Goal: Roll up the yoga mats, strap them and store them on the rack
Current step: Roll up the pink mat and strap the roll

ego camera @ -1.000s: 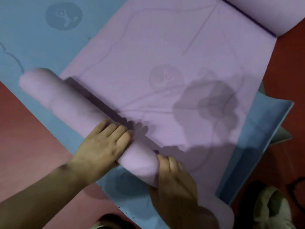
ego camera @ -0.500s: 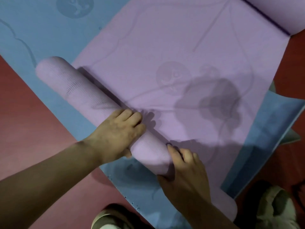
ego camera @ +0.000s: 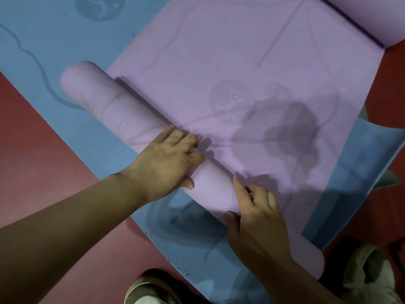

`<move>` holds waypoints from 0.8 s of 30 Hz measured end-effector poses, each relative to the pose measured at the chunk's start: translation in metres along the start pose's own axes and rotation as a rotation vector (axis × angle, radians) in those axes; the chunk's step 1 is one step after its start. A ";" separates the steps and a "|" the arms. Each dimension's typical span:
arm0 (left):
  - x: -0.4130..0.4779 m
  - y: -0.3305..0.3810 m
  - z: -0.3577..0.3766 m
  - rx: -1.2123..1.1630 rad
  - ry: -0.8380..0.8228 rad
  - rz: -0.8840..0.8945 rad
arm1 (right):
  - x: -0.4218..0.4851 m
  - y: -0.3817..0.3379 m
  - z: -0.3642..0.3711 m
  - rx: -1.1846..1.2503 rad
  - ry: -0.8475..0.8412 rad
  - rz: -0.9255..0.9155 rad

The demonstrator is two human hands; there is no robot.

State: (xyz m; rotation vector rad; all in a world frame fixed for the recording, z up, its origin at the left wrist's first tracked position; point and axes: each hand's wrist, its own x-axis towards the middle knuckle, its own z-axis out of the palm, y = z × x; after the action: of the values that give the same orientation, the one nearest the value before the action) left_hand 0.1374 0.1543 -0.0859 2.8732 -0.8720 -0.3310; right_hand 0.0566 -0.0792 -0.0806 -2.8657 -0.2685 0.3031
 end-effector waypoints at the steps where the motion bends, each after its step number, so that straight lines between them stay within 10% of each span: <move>1: 0.003 0.000 -0.002 -0.003 -0.022 0.002 | 0.000 0.000 0.000 0.008 0.012 -0.002; 24: 0.009 0.002 0.006 0.108 0.024 0.025 | 0.008 0.019 0.005 0.051 0.157 0.005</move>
State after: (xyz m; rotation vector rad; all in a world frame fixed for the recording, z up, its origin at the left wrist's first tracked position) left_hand 0.1423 0.1469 -0.0928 2.9554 -0.9488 -0.2535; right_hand 0.0661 -0.0947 -0.0914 -2.8209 -0.2206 0.0842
